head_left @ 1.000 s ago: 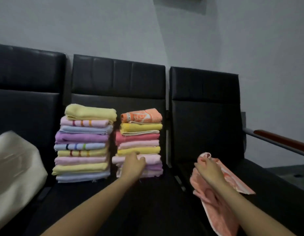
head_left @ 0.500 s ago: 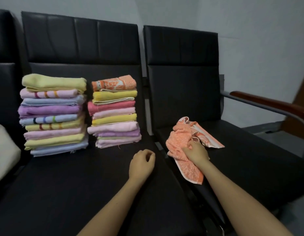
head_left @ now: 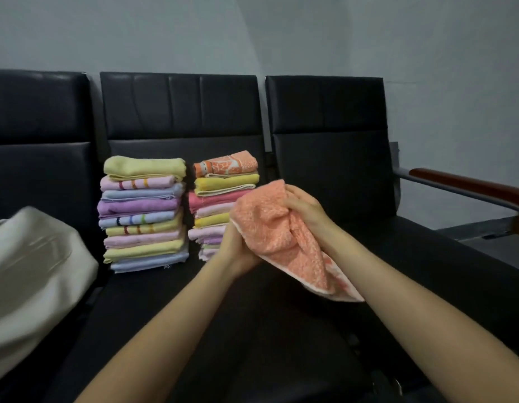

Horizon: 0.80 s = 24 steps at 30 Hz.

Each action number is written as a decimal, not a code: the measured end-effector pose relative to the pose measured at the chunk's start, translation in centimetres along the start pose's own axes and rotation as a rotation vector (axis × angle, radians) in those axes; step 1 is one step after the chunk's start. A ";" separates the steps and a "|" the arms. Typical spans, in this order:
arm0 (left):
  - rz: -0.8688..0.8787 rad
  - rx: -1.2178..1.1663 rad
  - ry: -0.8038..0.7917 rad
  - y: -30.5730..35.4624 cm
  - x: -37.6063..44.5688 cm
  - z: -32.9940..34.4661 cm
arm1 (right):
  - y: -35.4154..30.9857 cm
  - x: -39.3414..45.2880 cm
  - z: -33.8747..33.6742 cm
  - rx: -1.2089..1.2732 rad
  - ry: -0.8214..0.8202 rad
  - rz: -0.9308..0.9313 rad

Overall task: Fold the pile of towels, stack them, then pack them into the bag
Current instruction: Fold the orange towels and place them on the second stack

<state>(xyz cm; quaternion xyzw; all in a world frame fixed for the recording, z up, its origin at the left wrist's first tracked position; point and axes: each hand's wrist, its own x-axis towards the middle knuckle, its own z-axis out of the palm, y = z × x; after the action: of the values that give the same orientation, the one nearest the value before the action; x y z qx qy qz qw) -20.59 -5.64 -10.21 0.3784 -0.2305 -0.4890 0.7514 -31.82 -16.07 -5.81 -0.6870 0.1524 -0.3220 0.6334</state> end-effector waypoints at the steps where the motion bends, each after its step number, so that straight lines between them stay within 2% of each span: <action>1: 0.054 -0.034 0.003 2.0 -1.0 0.2 | -0.9 0.2 1.6 -0.014 -0.042 -0.023; 5: 0.250 0.031 0.132 9.3 -4.3 -2.0 | -3.6 1.3 7.5 -0.126 -0.034 -0.192; 8: 0.334 0.271 0.196 11.8 -6.6 -4.2 | -4.2 2.0 11.4 -0.215 0.020 -0.329; 11: 0.419 0.630 0.515 12.1 -7.5 -7.8 | -2.6 1.8 14.6 -0.262 0.010 -0.366; 14: 0.319 0.965 0.784 11.8 -8.8 -12.4 | 1.3 1.3 16.0 -0.332 0.021 -0.185; 16: 0.303 0.893 0.853 11.3 -10.1 -15.2 | 4.7 0.4 15.2 -0.453 0.052 0.030; 18: 0.286 0.746 0.884 10.5 -11.2 -18.6 | 7.7 -1.3 13.4 -0.473 0.074 0.182; 20: 0.220 0.608 0.921 9.3 -12.2 -21.0 | 9.9 -3.5 11.4 -0.377 0.113 0.217; 22: 0.196 0.508 0.891 7.6 -12.5 -22.3 | 11.4 -5.9 9.9 -0.283 0.119 0.216; 24: 0.220 0.386 0.836 6.1 -12.9 -21.2 | 12.5 -7.9 9.1 -0.273 -0.046 0.210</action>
<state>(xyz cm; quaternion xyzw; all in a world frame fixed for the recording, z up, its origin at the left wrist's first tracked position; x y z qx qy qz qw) -7.38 14.82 -17.97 0.6491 -0.0334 -0.1605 0.7428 -29.46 -6.00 -19.79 -0.7542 0.2510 -0.2147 0.5675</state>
